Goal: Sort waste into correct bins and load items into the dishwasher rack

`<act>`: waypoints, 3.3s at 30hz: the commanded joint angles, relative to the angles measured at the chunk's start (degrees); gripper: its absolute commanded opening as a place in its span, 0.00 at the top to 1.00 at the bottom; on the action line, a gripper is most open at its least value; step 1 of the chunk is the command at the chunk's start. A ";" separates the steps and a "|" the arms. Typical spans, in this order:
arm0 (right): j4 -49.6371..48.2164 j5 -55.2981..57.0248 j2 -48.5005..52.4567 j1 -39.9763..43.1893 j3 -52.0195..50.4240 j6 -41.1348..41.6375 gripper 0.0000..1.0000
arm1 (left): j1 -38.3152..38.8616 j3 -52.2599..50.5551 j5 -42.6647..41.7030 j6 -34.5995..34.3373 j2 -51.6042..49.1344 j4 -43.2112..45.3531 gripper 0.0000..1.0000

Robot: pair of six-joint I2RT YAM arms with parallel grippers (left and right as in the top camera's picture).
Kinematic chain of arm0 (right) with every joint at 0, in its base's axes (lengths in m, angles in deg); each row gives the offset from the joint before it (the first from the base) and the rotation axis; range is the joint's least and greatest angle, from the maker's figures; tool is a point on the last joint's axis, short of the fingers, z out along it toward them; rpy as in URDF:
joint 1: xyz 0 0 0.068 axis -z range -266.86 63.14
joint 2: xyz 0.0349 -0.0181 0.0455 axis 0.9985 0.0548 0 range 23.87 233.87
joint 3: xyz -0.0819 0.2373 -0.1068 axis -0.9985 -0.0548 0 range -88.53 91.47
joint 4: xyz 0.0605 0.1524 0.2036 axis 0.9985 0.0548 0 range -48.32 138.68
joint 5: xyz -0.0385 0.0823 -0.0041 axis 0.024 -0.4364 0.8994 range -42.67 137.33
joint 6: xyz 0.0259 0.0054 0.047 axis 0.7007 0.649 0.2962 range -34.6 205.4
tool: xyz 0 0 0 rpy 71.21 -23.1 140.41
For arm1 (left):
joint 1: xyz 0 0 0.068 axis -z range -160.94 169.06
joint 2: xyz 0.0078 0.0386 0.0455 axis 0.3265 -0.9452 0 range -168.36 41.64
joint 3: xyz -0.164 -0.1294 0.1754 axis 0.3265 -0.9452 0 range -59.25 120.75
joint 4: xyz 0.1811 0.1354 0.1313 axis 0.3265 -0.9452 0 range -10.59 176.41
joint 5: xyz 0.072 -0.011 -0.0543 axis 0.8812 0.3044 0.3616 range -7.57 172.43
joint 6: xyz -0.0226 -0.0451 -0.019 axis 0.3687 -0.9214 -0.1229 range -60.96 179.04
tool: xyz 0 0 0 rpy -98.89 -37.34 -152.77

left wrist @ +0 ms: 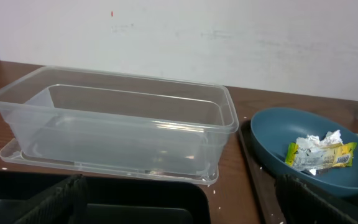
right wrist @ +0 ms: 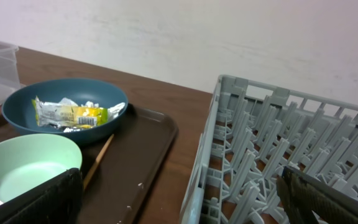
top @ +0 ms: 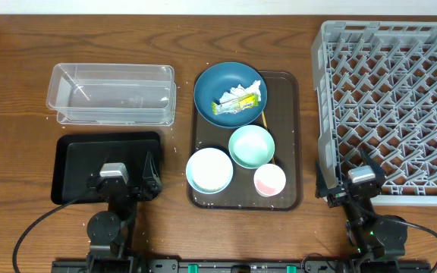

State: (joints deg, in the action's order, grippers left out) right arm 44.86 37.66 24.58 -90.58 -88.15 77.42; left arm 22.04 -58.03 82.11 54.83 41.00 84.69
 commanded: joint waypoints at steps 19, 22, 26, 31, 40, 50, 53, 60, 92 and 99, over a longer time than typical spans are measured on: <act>0.02 -1.60 -0.39 -0.42 -0.07 -0.39 0.01 | -0.35 -0.98 0.55 0.55 -0.02 -2.45 0.02; -0.92 -2.38 -0.39 -0.42 -0.07 -0.39 0.01 | -0.33 -0.98 0.28 0.48 -0.02 -2.45 0.02; -4.37 -2.32 -0.39 -0.42 -0.07 -0.24 0.01 | -0.35 -0.96 -0.31 -0.81 -0.07 -2.47 0.02; -7.72 -0.98 -0.37 -0.42 -0.04 0.28 0.01 | -0.33 0.37 -2.27 -0.81 -1.57 -2.58 0.02; -9.22 5.66 1.09 -0.42 2.78 3.23 0.01 | -0.33 9.73 -2.27 -0.81 -14.62 -2.62 0.02; -8.17 6.38 20.87 -0.42 16.90 3.23 0.01 | -0.33 31.85 -4.98 -0.76 -39.63 -17.38 0.02; -4.90 5.03 29.20 -0.42 22.67 3.21 0.01 | -0.33 38.42 -7.56 -0.76 -45.94 -23.82 0.02; 12.35 -0.48 47.93 -0.42 39.56 3.23 0.01 | -0.35 54.07 -8.28 -0.76 -58.31 -44.37 0.02; 24.94 -5.40 60.06 -0.42 51.04 3.74 0.01 | 13.22 69.68 -9.70 12.52 -84.72 -26.32 0.01; 25.00 -5.38 60.06 -0.42 51.04 3.72 0.01 | 20.00 70.38 -7.54 16.22 -94.64 -14.95 0.03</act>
State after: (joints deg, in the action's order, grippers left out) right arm 69.96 32.87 84.73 -90.58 -38.34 80.41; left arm 40.40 11.47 72.78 67.71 -50.28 68.26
